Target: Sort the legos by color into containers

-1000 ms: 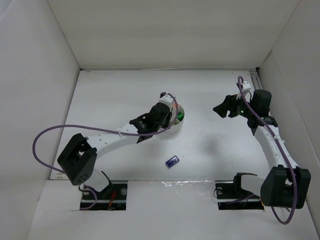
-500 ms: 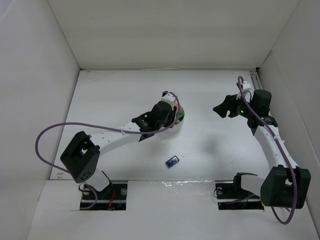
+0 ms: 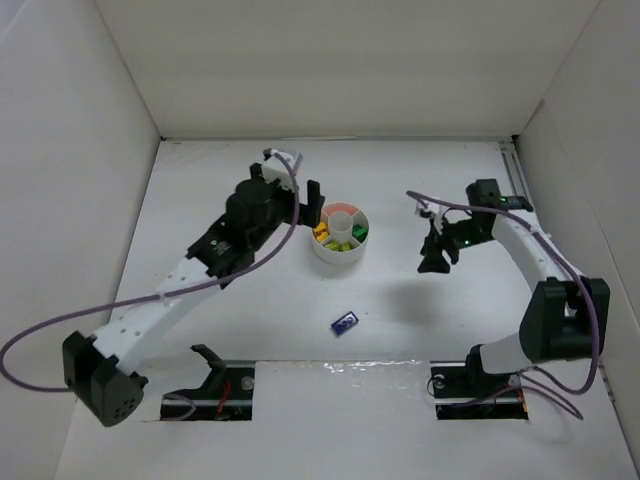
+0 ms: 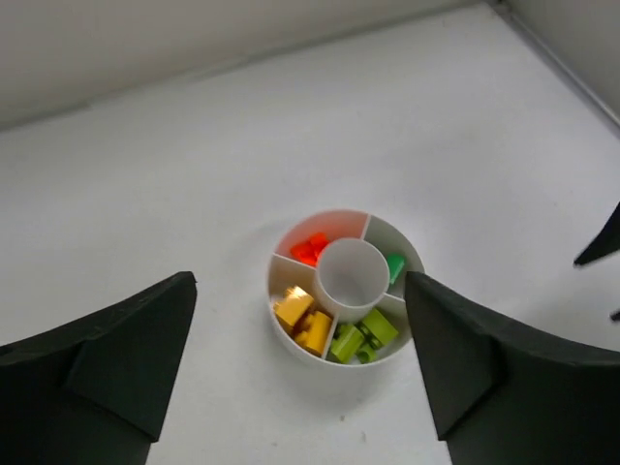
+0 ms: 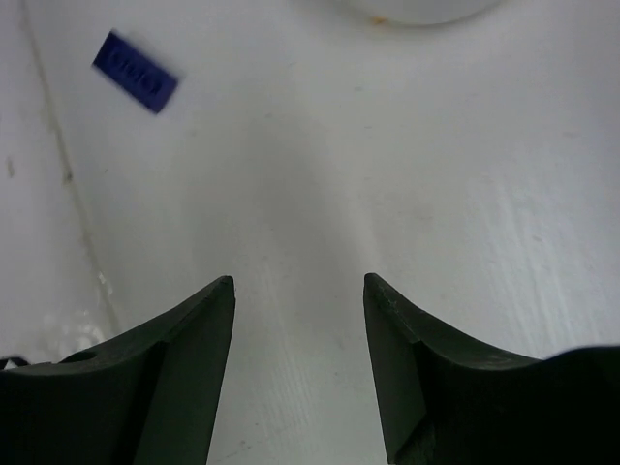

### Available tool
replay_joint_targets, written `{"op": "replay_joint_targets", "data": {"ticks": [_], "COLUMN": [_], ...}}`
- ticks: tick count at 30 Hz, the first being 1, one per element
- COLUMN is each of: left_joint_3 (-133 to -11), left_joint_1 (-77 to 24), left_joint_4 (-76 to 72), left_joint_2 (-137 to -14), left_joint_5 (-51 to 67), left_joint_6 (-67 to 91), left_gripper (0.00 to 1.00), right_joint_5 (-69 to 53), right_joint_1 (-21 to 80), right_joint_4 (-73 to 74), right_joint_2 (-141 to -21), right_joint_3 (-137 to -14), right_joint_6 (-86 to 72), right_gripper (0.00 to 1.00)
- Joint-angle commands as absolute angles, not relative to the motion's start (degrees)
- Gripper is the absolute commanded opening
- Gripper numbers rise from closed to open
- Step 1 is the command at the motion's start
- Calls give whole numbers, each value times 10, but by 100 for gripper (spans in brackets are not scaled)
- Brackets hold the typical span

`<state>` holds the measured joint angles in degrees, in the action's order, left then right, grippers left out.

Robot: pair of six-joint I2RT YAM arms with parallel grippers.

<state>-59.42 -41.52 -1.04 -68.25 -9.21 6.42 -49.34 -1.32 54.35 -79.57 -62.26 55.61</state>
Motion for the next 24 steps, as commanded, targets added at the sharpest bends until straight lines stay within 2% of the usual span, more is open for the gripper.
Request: {"op": "replay_joint_targets", "data": {"ticks": [1, 2, 3, 5, 9, 13, 19, 24], "left_joint_3": [-614, -613, -607, -607, -599, -570, -542, -519], "left_joint_1": [-379, -370, -361, -328, -256, -199, -140, -140], "left_joint_4": [20, 25, 32, 56, 97, 103, 114, 120], "left_joint_2": [-607, -593, -582, -556, -525, -482, -425, -399], "left_joint_5": [-27, -21, -21, -26, -26, -21, -7, -2], "left_joint_6": [-20, -20, -20, -5, 13, 13, 13, 18], "left_gripper": [89, 98, 100, 100, 100, 100, 100, 100], "right_joint_5": [-489, -469, -457, -431, -344, -330, -347, -352], "right_joint_1": [57, 103, 132, 190, 375, 471, 500, 505], "right_joint_4": [761, 761, 752, 699, 598, 538, 440, 406], "right_joint_2": [-836, -836, -836, -811, -773, -780, -820, -852], "right_joint_3": [-654, -654, -649, -635, -591, -585, -585, -585], "right_joint_6": [800, 800, 800, 784, 732, 679, 596, 579], "right_gripper": [61, 61, 61, 61, 59, 58, 59, 63]}}
